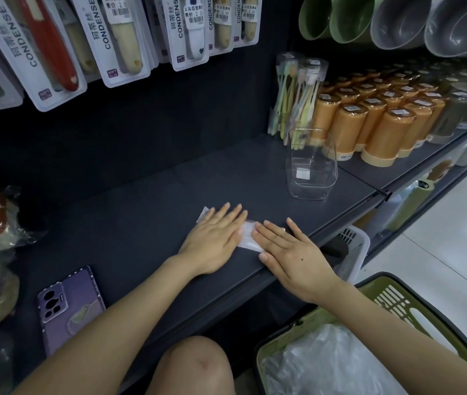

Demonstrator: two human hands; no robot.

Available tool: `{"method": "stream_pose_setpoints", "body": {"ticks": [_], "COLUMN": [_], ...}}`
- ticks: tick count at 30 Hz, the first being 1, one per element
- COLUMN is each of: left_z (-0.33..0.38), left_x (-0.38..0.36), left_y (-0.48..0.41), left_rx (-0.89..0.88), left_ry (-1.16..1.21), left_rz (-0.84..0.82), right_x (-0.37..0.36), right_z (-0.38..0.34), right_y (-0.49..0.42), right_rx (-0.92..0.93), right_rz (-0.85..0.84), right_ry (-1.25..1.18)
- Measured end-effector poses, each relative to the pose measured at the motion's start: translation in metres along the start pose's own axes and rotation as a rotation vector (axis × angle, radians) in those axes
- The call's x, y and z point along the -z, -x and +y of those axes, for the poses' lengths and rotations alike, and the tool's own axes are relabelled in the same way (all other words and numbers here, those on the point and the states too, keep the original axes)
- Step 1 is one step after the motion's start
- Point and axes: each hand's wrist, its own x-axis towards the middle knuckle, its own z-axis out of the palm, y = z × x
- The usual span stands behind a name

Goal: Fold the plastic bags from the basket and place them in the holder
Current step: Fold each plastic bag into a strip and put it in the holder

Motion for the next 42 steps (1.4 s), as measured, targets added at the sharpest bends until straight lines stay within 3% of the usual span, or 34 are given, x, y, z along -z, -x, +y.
{"method": "stream_pose_setpoints", "body": {"ticks": [10,12,15,17,20,23,26,28,31,34,38,42], "left_z": [-0.018,-0.017,-0.015,-0.013,-0.014,-0.014,-0.01,-0.007,-0.002,0.005,0.014,0.025], "left_x": [0.003,0.002,0.002,0.001,0.001,0.006,0.021,0.032,0.045,0.054,0.059,0.054], "left_y": [0.014,0.014,0.013,0.014,0.015,0.017,0.023,0.021,0.011,0.006,0.011,0.016], "left_rx": [0.065,0.076,0.091,0.104,0.109,0.138,0.285,0.261,0.165,0.165,0.22,0.361], "left_ry": [-0.05,-0.055,-0.059,-0.047,-0.019,0.213,0.729,0.786,0.739,0.888,1.165,1.401], "left_rz": [-0.034,-0.044,-0.034,-0.033,-0.016,0.079,0.239,0.283,0.132,-0.039,-0.054,0.049], "right_x": [0.012,0.016,0.016,0.019,0.024,0.026,0.035,0.044,0.063,0.083,0.096,0.089], "right_z": [0.024,0.013,-0.01,-0.024,-0.035,-0.034,-0.027,-0.022,-0.013,-0.003,0.005,-0.007], "right_y": [0.029,0.024,0.009,-0.003,-0.019,-0.023,-0.023,-0.023,-0.029,-0.041,-0.058,-0.056], "right_rx": [-0.092,-0.245,-0.571,-0.694,-0.806,-0.908,-0.941,-0.883,-0.737,-0.633,-0.629,-0.723], "right_rz": [-0.085,-0.026,0.223,0.202,0.036,0.096,0.189,0.184,0.119,0.027,-0.003,-0.019], "right_ry": [0.054,-0.022,0.038,0.112,-0.012,-0.257,-0.538,-0.772,-0.966,-1.062,-1.164,-1.381]}}
